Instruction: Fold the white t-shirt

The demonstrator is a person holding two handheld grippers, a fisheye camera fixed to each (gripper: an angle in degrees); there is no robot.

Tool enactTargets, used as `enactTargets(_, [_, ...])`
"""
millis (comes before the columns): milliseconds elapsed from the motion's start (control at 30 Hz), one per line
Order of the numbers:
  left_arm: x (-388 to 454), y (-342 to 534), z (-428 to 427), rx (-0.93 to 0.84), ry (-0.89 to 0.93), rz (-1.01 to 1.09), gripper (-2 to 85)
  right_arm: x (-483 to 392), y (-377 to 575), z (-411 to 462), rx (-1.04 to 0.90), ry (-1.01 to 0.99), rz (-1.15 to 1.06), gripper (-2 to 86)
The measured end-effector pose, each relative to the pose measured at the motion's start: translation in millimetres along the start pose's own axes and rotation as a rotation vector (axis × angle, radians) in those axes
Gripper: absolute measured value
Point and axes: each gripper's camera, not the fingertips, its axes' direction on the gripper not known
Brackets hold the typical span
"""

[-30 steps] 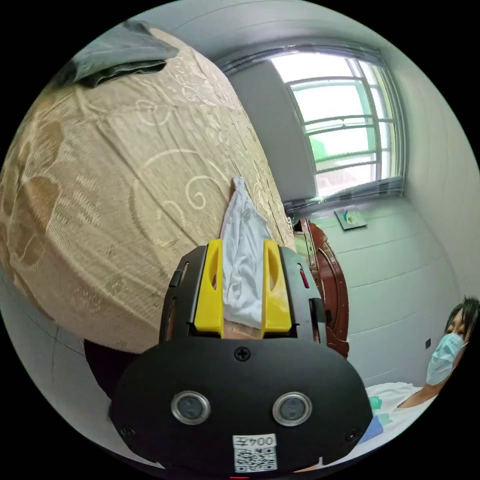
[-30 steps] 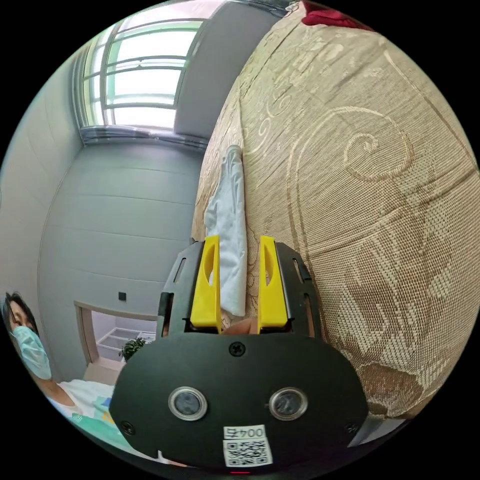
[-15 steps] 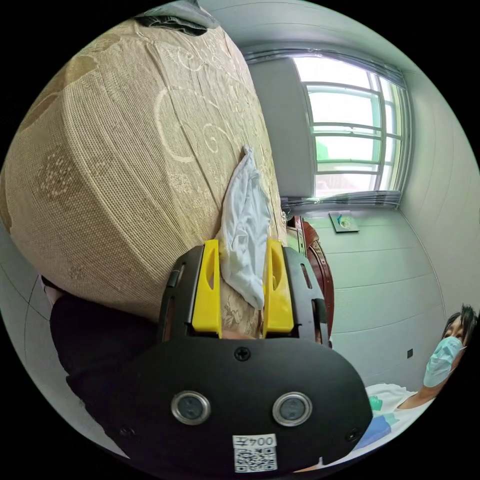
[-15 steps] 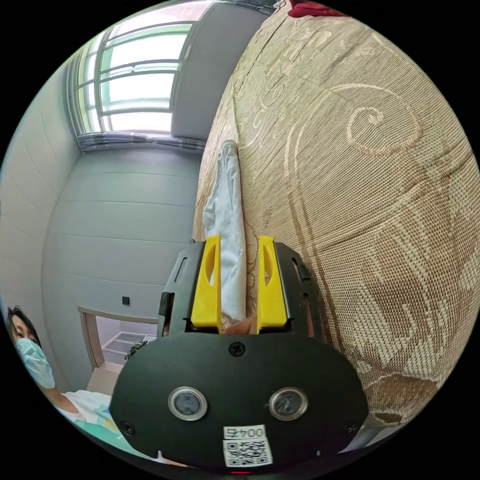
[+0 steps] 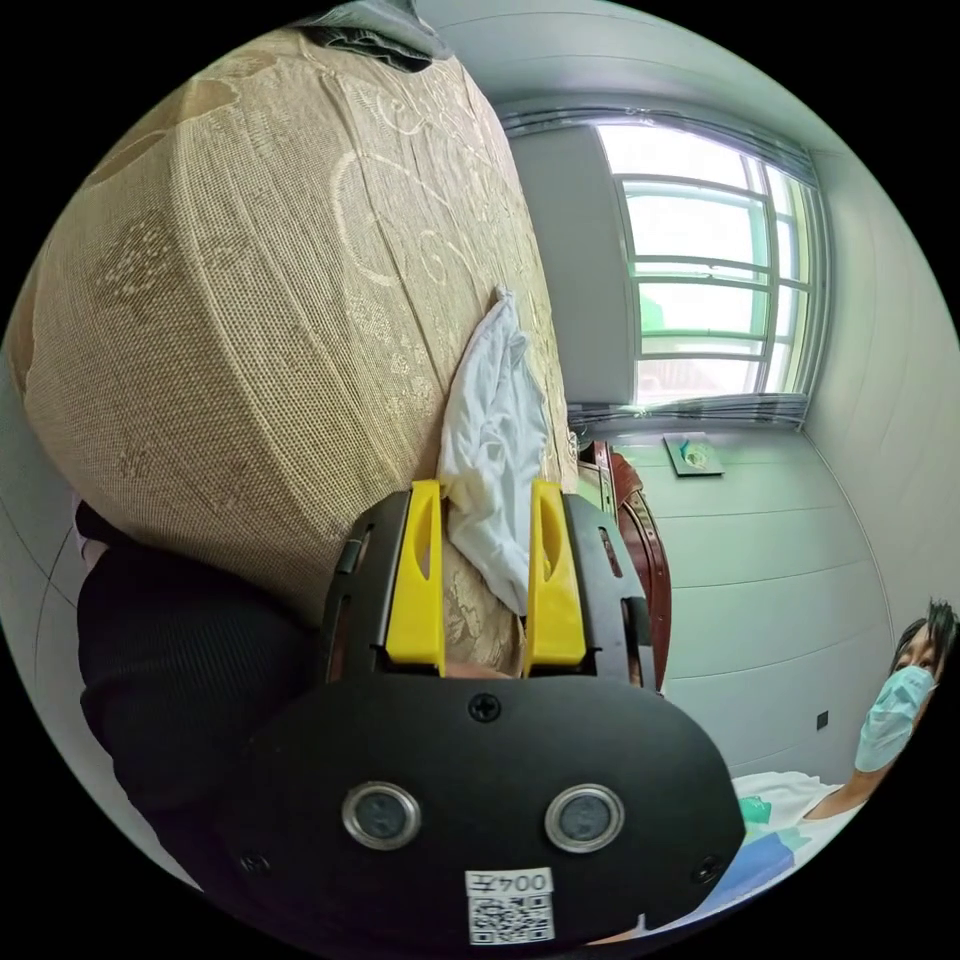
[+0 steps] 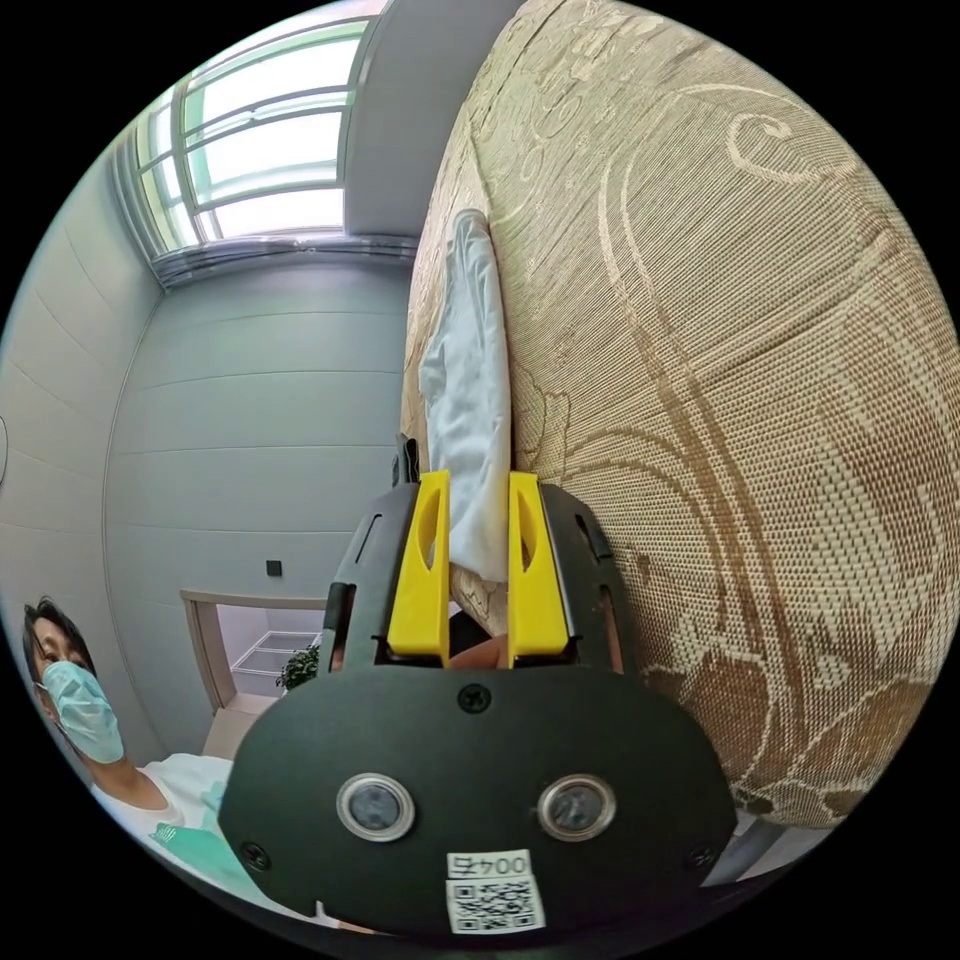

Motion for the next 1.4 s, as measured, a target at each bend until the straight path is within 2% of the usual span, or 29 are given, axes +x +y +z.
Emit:
enactTargets(200, [10.7,26.4,6.7,-0.025,0.041,-0.046,13.6,5.1,4.4,3.5,-0.024,-0.005,0.04,4.4])
enactTargets(300, [20.9,39.4,26.3,-0.118,0.07,-0.038,13.7,-8.3,2.9,3.5,-0.023,-0.013,0.031,3.6])
enactTargets(433, [26.3,55.1,36.2,-0.141,0.076,-0.06,14.3,-31.8,-2.8,1.8,-0.004,-0.074,0.036,3.2])
enactTargets(500, [20.8,60.7,45.2,-0.159,0.14,-0.115,15.1,-41.1,-4.5,2.9,-0.002,-0.091,0.028,3.1])
enactTargets(667, [11.7,58.8,45.7,-0.007,0.336,-0.187,17.0,-36.3,-1.2,8.9,-0.007,-0.079,0.027,2.9])
enactTargets(833, [17.7,71.8,32.0,0.072,0.415,-0.175,17.9,-4.7,2.9,12.9,-0.005,-0.063,0.058,2.7])
enactTargets(933, [16.0,80.4,25.0,0.062,0.352,-0.151,18.2,8.9,4.2,19.2,-0.007,-0.082,0.063,2.7])
enactTargets(1133, [5.2,77.1,35.8,0.06,0.369,-0.203,17.8,20.0,3.2,35.8,-0.006,-0.098,0.059,2.8])
enactTargets(1300, [38.1,70.9,28.0,0.066,0.278,-0.087,7.0,24.8,-1.1,44.3,-0.037,-0.104,-0.052,4.4])
enactTargets(1400, [57.1,66.2,18.0,0.039,0.255,-0.071,5.5,47.0,-15.7,49.7,-0.063,-0.154,-0.041,9.9])
